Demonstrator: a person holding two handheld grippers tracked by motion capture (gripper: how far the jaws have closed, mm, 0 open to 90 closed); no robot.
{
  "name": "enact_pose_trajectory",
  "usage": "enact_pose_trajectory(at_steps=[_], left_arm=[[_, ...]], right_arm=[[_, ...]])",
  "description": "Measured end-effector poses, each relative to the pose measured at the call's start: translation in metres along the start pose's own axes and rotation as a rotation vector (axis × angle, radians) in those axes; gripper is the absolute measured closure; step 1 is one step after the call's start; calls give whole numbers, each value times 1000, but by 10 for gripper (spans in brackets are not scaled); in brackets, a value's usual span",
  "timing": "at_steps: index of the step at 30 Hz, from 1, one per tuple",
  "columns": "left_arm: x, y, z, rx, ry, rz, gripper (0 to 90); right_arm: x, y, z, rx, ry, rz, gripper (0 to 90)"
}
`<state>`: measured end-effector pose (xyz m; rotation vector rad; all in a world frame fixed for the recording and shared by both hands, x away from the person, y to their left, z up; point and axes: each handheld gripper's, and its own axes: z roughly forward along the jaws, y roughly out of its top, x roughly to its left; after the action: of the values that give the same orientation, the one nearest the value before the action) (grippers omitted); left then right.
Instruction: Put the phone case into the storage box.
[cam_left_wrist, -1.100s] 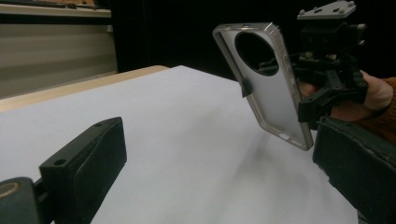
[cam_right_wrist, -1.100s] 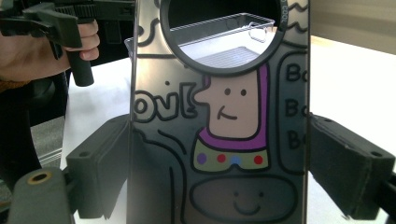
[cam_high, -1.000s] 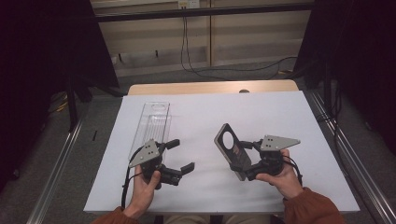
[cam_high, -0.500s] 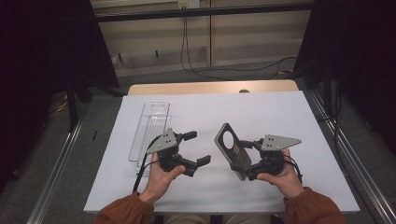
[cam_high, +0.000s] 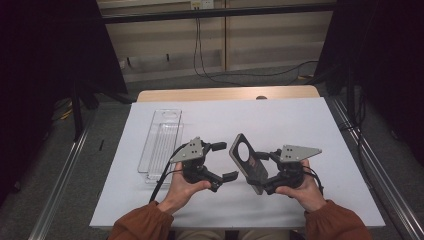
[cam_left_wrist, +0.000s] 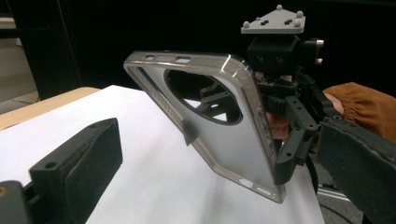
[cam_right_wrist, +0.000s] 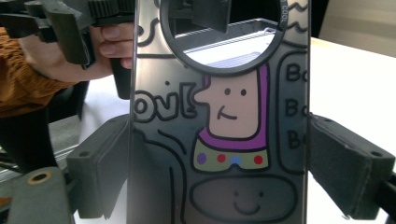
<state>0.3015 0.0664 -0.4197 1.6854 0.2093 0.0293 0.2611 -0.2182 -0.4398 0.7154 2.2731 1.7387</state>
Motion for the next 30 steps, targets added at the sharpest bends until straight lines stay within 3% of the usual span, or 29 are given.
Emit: enact_pose_trajectory(at_steps=[2, 7, 16, 22, 30], left_arm=[[1, 0, -1, 4, 9, -3, 5], [3, 0, -1, -21, -32, -23, 7], [11, 1, -6, -41, -33, -34, 5], [12, 1, -6, -60, -56, -45, 5], [15, 6, -1, -40, -89, -38, 6]], right_arm=[[0, -1, 1, 3, 12, 2, 122], [2, 0, 3, 5, 47, 2, 122], [3, 0, 5, 1, 62, 7, 122], [4, 0, 6, 2, 68, 5, 122], [4, 2, 6, -7, 82, 1, 122]])
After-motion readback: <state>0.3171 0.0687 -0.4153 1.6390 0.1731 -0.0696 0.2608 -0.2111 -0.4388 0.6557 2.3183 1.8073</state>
